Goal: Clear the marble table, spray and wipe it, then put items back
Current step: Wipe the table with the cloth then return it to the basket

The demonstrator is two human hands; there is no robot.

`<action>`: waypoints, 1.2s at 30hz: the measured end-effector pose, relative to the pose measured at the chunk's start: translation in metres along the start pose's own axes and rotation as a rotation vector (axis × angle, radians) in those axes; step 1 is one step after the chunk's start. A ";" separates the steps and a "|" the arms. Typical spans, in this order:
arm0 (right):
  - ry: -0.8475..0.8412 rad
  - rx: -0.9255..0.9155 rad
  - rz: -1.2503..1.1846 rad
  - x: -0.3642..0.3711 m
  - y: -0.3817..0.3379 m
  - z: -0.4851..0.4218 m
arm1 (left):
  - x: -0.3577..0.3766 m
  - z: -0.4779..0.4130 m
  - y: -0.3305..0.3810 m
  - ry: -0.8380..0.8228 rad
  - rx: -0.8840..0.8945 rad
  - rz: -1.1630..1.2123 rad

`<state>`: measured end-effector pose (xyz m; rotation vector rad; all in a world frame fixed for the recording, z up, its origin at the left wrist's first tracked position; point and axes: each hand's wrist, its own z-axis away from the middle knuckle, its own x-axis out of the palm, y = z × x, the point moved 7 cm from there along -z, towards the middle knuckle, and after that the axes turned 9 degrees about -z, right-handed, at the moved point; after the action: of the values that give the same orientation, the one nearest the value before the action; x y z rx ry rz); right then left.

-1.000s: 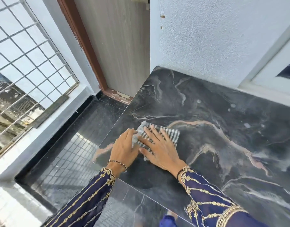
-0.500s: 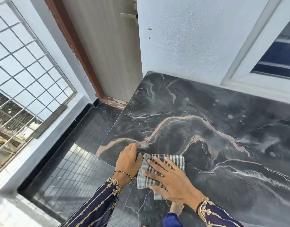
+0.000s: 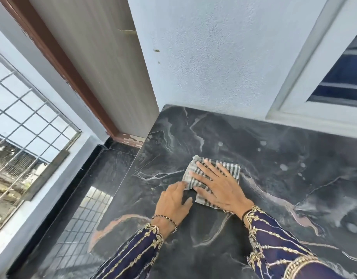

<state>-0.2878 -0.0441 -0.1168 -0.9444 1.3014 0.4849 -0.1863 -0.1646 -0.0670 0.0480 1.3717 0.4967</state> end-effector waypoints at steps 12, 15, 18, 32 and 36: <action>0.081 0.096 0.008 -0.032 0.102 -0.117 | 0.005 -0.122 0.030 -0.345 -0.176 -0.395; 0.078 0.120 0.025 -0.034 0.119 -0.139 | 0.012 -0.126 0.029 -0.418 -0.201 -0.411; 0.075 0.117 0.033 -0.035 0.128 -0.156 | 0.015 -0.126 0.027 -0.433 -0.209 -0.406; 0.096 0.255 0.013 -0.056 0.178 -0.115 | 0.013 -0.128 0.038 -0.514 -0.300 -0.384; 0.084 0.288 0.055 -0.069 0.216 -0.075 | 0.015 -0.131 0.037 -0.509 -0.293 -0.396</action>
<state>-0.5152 0.0291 -0.1169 -0.6957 1.4321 0.2922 -0.3198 -0.1595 -0.0968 -0.3127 0.7724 0.3159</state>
